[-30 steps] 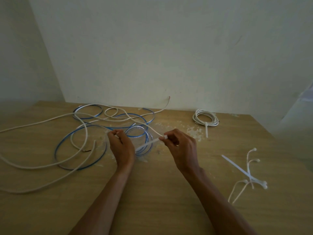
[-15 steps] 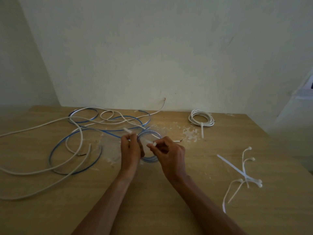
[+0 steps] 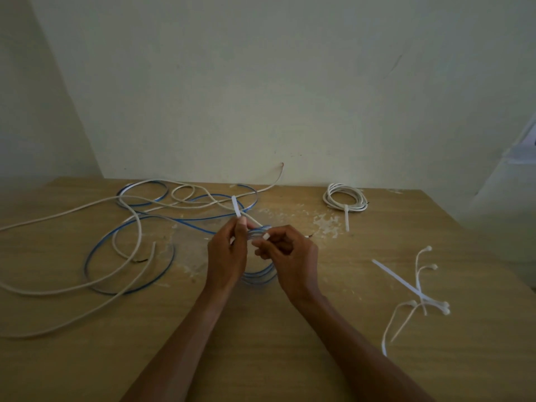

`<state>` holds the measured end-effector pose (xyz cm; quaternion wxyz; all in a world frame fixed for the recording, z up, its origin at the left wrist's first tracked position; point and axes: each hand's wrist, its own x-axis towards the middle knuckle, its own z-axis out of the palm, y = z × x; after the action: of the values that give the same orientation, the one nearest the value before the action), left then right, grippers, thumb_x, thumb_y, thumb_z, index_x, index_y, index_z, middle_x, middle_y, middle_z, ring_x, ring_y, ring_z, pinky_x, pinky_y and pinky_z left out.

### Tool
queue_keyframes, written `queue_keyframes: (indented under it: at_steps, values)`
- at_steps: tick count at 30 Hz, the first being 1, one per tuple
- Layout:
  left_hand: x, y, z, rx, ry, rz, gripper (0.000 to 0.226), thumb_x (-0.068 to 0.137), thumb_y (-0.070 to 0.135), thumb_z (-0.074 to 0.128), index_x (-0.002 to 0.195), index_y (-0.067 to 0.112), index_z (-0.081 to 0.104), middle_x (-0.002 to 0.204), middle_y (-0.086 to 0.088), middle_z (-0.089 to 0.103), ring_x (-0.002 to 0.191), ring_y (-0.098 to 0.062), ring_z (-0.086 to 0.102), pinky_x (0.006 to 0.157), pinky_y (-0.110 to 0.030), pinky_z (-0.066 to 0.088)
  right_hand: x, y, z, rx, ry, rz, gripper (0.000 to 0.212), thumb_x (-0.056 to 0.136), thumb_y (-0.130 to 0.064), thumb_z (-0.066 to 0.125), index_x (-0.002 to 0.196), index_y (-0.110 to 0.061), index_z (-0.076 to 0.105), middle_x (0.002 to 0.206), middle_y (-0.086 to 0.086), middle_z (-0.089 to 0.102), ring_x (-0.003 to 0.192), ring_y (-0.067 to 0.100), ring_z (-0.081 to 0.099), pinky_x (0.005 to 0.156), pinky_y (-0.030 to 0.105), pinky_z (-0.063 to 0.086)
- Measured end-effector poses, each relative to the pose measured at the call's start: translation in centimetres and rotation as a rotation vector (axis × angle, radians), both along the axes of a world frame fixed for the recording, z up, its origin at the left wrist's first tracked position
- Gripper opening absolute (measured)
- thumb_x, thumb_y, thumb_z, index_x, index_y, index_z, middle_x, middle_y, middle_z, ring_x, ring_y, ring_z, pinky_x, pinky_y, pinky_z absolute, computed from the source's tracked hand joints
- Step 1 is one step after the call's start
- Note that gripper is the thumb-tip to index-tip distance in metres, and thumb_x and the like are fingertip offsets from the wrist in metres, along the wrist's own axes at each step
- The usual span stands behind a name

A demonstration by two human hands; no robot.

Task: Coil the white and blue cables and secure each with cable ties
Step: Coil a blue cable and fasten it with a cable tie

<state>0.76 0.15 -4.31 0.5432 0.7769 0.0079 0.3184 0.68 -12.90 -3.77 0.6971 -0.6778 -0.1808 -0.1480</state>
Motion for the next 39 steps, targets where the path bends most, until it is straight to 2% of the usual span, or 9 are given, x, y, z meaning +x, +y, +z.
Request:
queue_keyframes:
  at_steps: [5, 10, 12, 15, 19, 22, 25, 29, 39]
  values:
    - [0.5, 0.6, -0.2, 0.017, -0.049, 0.016, 0.025, 0.105, 0.026, 0.051, 0.109, 0.013, 0.072, 0.102, 0.004, 0.073, 0.09, -0.003, 0.066, 0.066, -0.022, 0.054, 0.2, -0.3, 0.6, 0.02, 0.061, 0.072, 0.014, 0.081, -0.003, 0.08, 0.091, -0.002, 0.07, 0.071, 0.005, 0.075, 0.062, 0.022, 0.073, 0.061, 0.027, 0.058]
    - [0.5, 0.5, -0.2, 0.05, -0.096, -0.014, 0.023, 0.104, 0.024, 0.056, 0.122, 0.022, 0.068, 0.082, -0.001, 0.072, 0.076, -0.012, 0.07, 0.058, -0.028, 0.055, -0.1, -0.5, 1.1, -0.035, 0.033, 0.048, 0.019, 0.077, -0.014, 0.084, 0.088, -0.006, 0.071, 0.075, 0.007, 0.074, 0.062, 0.02, 0.071, 0.058, 0.027, 0.057]
    - [0.4, 0.4, -0.4, 0.073, -0.1, -0.022, 0.022, 0.103, 0.028, 0.056, 0.118, 0.02, 0.071, 0.078, 0.002, 0.073, 0.069, -0.009, 0.07, 0.056, -0.033, 0.055, 0.0, -0.6, 1.3, -0.037, 0.019, 0.018, 0.021, 0.075, -0.02, 0.085, 0.087, -0.009, 0.072, 0.084, 0.007, 0.073, 0.071, 0.019, 0.072, 0.056, 0.029, 0.057]
    - [0.3, 0.4, -0.6, 0.147, -0.143, -0.027, 0.027, 0.103, 0.033, 0.056, 0.117, 0.017, 0.073, 0.083, 0.005, 0.076, 0.068, -0.005, 0.07, 0.055, -0.031, 0.055, 0.0, -0.7, 1.5, 0.013, 0.066, 0.06, 0.014, 0.081, -0.013, 0.08, 0.092, -0.007, 0.075, 0.088, 0.007, 0.075, 0.078, 0.023, 0.075, 0.056, 0.032, 0.059]
    - [0.3, 0.2, -0.4, 0.27, -0.207, -0.014, 0.024, 0.1, 0.028, 0.062, 0.114, 0.013, 0.074, 0.089, 0.004, 0.069, 0.069, -0.002, 0.062, 0.056, -0.012, 0.041, -0.1, -0.8, 1.9, 0.1, 0.096, 0.007, 0.01, 0.081, -0.014, 0.081, 0.09, -0.014, 0.076, 0.08, 0.007, 0.076, 0.071, 0.022, 0.074, 0.061, 0.031, 0.06]
    - [0.3, -0.1, -0.2, 0.292, -0.227, 0.002, 0.021, 0.099, 0.025, 0.063, 0.109, 0.011, 0.075, 0.088, 0.002, 0.064, 0.074, -0.008, 0.062, 0.058, -0.018, 0.046, 0.1, -1.0, 2.0, 0.163, 0.154, -0.02, 0.026, 0.075, -0.017, 0.083, 0.097, -0.009, 0.071, 0.077, 0.01, 0.075, 0.067, 0.024, 0.073, 0.066, 0.035, 0.061]
    - [0.3, 0.1, -0.2, 0.208, -0.211, 0.001, 0.027, 0.097, 0.028, 0.065, 0.118, 0.012, 0.071, 0.093, 0.004, 0.068, 0.082, -0.006, 0.066, 0.062, -0.023, 0.055, 0.1, -1.0, 2.0, 0.197, 0.168, -0.034, 0.033, 0.072, -0.016, 0.085, 0.096, -0.002, 0.069, 0.079, 0.013, 0.075, 0.069, 0.026, 0.074, 0.065, 0.033, 0.061]
    - [0.1, 0.2, -0.2, 0.306, -0.259, 0.026, 0.021, 0.097, 0.025, 0.066, 0.111, 0.012, 0.074, 0.096, 0.002, 0.069, 0.084, -0.01, 0.067, 0.064, -0.033, 0.057, 0.0, -0.9, 2.0, 0.177, 0.119, -0.023, 0.024, 0.075, -0.018, 0.083, 0.095, -0.007, 0.073, 0.081, 0.01, 0.076, 0.071, 0.024, 0.074, 0.069, 0.029, 0.06]
    - [-0.1, 0.0, -0.3, 0.433, -0.293, 0.042, 0.019, 0.097, 0.022, 0.065, 0.109, 0.011, 0.074, 0.096, 0.0, 0.066, 0.078, -0.01, 0.064, 0.061, -0.034, 0.055, 0.1, -1.2, 1.6, 0.083, 0.064, -0.065, 0.015, 0.084, -0.009, 0.079, 0.098, -0.006, 0.075, 0.082, 0.007, 0.076, 0.072, 0.021, 0.074, 0.068, 0.027, 0.06]
